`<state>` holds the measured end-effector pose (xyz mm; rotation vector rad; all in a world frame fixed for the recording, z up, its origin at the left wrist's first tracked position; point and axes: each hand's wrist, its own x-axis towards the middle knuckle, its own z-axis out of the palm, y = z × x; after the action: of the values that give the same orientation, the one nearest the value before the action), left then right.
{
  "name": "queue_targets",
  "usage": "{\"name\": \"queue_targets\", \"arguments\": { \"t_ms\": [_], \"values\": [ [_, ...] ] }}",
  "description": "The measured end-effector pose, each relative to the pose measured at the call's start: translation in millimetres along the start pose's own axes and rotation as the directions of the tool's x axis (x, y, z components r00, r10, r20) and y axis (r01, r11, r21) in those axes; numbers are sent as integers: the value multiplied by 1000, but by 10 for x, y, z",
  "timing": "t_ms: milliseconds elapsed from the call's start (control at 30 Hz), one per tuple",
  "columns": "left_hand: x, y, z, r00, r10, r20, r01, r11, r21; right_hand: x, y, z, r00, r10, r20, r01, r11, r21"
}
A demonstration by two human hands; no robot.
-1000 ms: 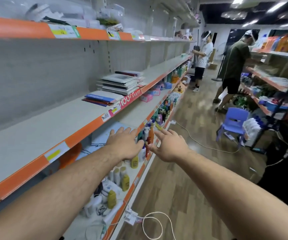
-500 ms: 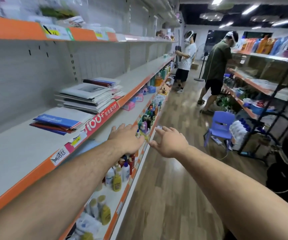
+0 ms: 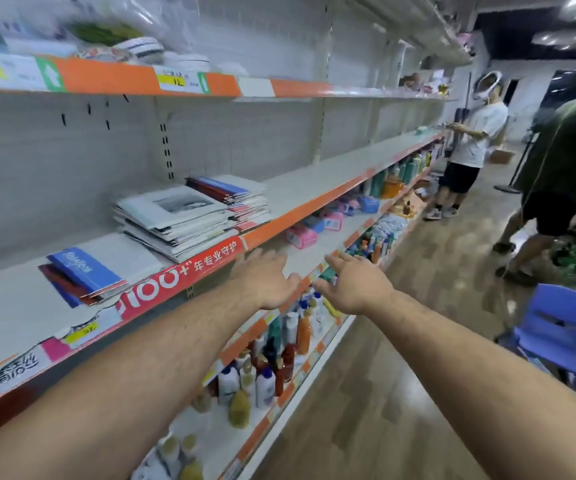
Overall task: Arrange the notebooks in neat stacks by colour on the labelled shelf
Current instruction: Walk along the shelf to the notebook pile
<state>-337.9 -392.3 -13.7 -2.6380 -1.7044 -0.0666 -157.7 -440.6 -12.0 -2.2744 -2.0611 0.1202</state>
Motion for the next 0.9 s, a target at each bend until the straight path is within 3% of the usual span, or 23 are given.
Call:
{"name": "queue_targets", "arguments": {
  "t_ms": [200, 333, 700, 900],
  "values": [
    [492, 188, -83, 995, -104, 10, 104, 995, -2, 704, 374, -174, 991, -135, -4, 135, 991, 15],
    [946, 82, -123, 987, -146, -68, 147, 989, 12, 1212, 432, -185, 982, -183, -43, 186, 979, 83],
    [2384, -575, -292, 958, -256, -130, 258, 966, 2, 2818, 111, -435, 945, -317, -73, 325, 935, 144],
    [2874, -1050, -315, 924, -365, -119, 366, 930, -7, 3654, -165, -431, 937, -330, -112, 349, 888, 298]
  ]
}}
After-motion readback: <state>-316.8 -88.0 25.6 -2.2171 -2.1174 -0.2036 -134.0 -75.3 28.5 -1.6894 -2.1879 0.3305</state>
